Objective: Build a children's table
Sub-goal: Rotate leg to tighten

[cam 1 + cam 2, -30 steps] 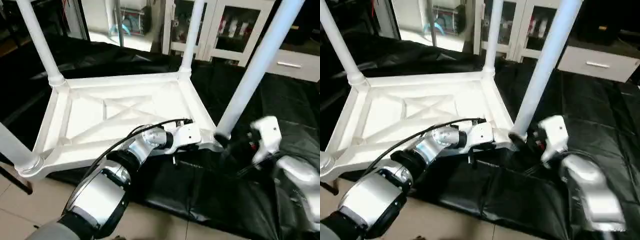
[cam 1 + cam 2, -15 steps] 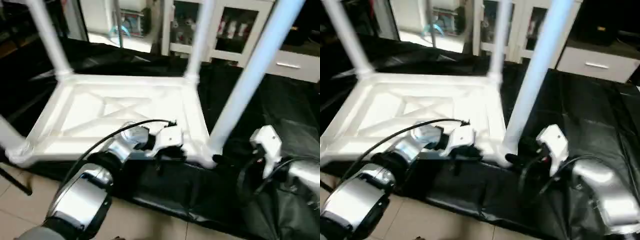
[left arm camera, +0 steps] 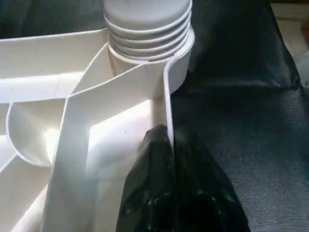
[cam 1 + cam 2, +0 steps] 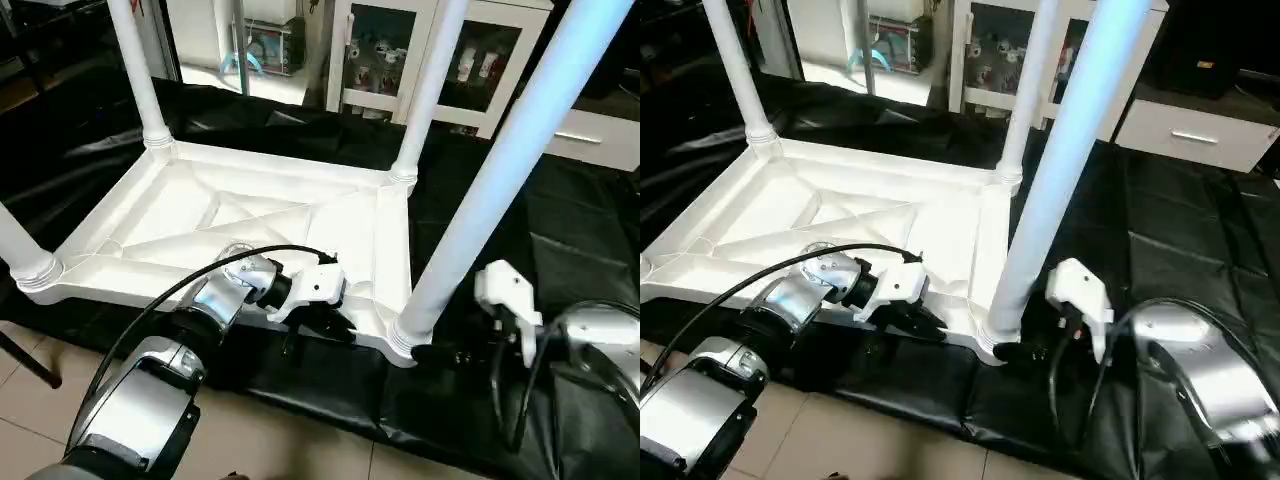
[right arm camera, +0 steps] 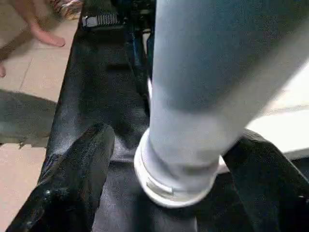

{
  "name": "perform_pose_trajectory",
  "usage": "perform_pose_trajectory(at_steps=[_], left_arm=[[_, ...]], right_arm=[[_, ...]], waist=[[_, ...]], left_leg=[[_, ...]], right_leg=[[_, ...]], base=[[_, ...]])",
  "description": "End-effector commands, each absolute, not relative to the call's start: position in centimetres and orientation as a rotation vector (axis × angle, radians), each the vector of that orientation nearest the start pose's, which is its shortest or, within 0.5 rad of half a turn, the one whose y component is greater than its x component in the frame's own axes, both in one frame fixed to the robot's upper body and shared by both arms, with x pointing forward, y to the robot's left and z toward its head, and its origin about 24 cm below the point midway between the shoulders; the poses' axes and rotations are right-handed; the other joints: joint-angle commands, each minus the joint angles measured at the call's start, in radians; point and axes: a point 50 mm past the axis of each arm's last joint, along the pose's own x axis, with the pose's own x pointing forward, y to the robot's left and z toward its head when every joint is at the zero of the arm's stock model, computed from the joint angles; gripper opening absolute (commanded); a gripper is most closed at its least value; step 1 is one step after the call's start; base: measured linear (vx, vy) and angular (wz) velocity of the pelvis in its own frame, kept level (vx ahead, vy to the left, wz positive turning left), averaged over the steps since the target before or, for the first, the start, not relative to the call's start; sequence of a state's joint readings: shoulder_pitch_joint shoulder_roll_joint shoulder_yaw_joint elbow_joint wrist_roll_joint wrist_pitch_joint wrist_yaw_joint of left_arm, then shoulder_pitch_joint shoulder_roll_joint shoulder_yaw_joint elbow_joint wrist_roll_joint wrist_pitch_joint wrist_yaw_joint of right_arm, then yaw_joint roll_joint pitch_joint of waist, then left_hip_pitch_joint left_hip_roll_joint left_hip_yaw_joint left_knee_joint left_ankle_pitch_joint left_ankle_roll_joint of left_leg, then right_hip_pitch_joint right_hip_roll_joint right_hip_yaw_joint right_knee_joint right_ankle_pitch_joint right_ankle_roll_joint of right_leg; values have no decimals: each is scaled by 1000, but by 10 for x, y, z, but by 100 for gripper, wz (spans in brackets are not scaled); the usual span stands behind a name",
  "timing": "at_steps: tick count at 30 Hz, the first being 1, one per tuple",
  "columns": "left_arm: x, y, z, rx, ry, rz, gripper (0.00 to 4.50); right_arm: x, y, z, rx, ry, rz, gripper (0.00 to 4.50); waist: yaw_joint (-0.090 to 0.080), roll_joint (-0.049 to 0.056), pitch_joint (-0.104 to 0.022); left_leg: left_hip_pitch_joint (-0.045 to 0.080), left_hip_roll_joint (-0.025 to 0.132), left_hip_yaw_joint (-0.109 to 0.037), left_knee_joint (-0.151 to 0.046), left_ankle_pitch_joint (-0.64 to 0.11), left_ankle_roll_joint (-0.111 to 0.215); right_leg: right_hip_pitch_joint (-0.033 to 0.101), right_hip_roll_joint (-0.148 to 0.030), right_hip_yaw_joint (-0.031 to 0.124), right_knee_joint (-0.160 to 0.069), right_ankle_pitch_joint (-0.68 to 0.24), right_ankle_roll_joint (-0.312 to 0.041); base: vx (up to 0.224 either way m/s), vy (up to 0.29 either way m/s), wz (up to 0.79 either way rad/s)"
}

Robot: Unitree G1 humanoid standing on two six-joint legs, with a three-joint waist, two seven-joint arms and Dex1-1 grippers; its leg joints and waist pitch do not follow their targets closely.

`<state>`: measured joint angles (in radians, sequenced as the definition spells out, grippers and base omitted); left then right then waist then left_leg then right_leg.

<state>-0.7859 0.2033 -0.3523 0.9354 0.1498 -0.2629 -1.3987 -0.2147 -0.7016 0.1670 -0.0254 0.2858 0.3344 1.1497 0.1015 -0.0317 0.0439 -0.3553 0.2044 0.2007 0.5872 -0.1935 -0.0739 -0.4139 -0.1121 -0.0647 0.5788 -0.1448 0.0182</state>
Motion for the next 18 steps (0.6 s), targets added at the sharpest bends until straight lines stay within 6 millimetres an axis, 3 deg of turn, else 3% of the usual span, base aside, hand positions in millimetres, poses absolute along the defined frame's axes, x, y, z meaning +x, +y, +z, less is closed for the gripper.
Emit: perform_pose_trajectory(at_steps=[1,5,11,18], left_arm=[[313,71,50,599,355,-1781,0],[312,70,50,598,354,-1789,0],[311,72,48,603,369,-1786,0],[309,74,47,608,384,-1788,0]], right_arm=[[255,-193,80,-344,422,1252,358],[258,-190,77,-375,430,1264,323],[260,-190,74,-392,443,1291,270],[258,-193,71,-404,479,1330,215]], waist=[[-5,-12,-60],[-4,-15,-62],[-5,-18,-60],[-6,-20,-61]], left_leg=[[6,32,-9,-71,-237,61],[5,31,-9,-69,-222,67],[6,32,-9,-70,-233,70],[5,33,-7,-68,-213,83]], right_leg=[[48,-35,34,-52,-224,-247],[52,-36,34,-49,-209,-252],[50,-38,34,-53,-258,-239],[50,-36,34,-49,-230,-250]], base=[[0,0,0],[0,0,0],[0,0,0],[0,0,0]])
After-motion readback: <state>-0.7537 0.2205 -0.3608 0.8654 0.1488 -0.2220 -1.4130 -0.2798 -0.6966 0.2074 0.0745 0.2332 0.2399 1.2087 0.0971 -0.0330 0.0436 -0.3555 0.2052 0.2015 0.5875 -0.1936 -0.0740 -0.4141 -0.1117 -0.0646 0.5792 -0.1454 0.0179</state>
